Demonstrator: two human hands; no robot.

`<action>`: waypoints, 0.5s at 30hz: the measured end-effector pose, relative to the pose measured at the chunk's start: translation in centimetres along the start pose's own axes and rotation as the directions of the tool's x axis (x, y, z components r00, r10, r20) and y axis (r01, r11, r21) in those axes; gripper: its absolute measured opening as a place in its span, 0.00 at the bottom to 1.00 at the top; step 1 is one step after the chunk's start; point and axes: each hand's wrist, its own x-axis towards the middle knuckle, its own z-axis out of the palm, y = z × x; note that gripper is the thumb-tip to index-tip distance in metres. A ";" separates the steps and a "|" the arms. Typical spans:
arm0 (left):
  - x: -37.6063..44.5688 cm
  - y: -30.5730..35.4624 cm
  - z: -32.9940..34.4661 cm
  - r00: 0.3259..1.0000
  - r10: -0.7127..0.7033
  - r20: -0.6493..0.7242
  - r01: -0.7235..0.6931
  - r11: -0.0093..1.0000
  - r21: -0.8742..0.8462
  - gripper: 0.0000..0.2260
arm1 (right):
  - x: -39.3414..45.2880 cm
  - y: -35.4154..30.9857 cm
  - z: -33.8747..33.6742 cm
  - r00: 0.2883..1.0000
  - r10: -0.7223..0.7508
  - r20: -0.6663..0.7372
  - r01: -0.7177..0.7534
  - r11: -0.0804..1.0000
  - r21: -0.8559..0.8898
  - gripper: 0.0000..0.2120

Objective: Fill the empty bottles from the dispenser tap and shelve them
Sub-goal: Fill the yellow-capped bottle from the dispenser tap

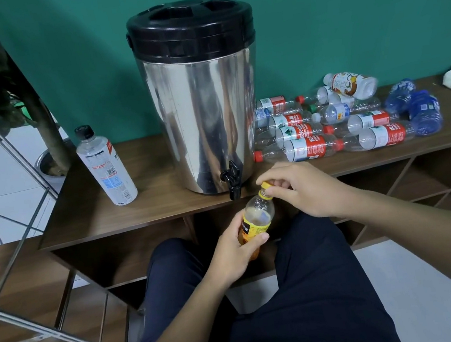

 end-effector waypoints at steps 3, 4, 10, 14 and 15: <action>-0.1 -0.9 -0.3 1.000 -0.018 0.000 0.018 1.000 0.023 0.23 | 0.7 0.7 0.4 0.990 0.122 -0.075 -0.108 0.979 0.173 0.12; -0.2 -1.3 -0.3 1.000 -0.031 0.000 0.031 0.999 0.017 0.23 | 1.2 1.1 0.6 0.978 0.177 -0.109 -0.154 0.970 0.189 0.13; -0.9 -3.5 0.0 0.990 -0.137 0.035 0.139 0.986 -0.087 0.27 | 3.9 3.8 2.9 0.942 0.249 -0.225 -0.254 0.967 0.006 0.09; -1.1 -4.3 -0.4 0.985 -0.171 0.038 0.174 0.981 -0.085 0.25 | 5.0 4.6 5.1 0.945 0.224 -0.239 -0.258 0.958 -0.122 0.11; -1.2 -4.6 -0.6 0.982 -0.186 0.037 0.189 0.978 -0.090 0.24 | 5.1 4.8 5.6 0.944 0.221 -0.246 -0.257 0.958 -0.125 0.12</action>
